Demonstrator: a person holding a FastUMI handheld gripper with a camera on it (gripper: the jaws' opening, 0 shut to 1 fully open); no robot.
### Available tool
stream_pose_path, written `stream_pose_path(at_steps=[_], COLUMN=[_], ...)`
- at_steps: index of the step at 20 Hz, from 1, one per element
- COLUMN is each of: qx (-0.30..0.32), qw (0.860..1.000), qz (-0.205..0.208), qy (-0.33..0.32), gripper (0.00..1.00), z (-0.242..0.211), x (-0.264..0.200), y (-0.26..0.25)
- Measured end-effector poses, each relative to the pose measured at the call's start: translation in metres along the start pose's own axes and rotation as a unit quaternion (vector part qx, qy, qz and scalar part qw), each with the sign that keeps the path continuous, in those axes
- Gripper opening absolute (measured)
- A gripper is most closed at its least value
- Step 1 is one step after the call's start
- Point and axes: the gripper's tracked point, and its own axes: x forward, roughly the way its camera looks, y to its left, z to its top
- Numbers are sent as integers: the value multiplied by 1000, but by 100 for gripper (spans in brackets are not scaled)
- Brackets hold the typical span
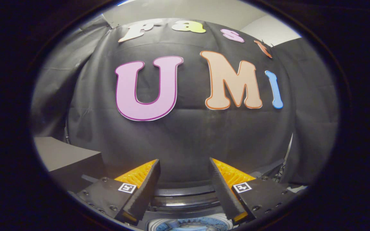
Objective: Put the clothes into the washing machine and then close the washing machine lid.
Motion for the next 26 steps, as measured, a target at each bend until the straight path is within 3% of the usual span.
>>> stream_pose_path(at_steps=[22, 24, 26], qx=[21, 24, 18], qw=[999, 999, 996], qz=[31, 28, 27], qy=[4, 28, 83], gripper=[99, 98, 98], z=[-11, -26, -73], x=[-25, -28, -26], y=[1, 1, -1])
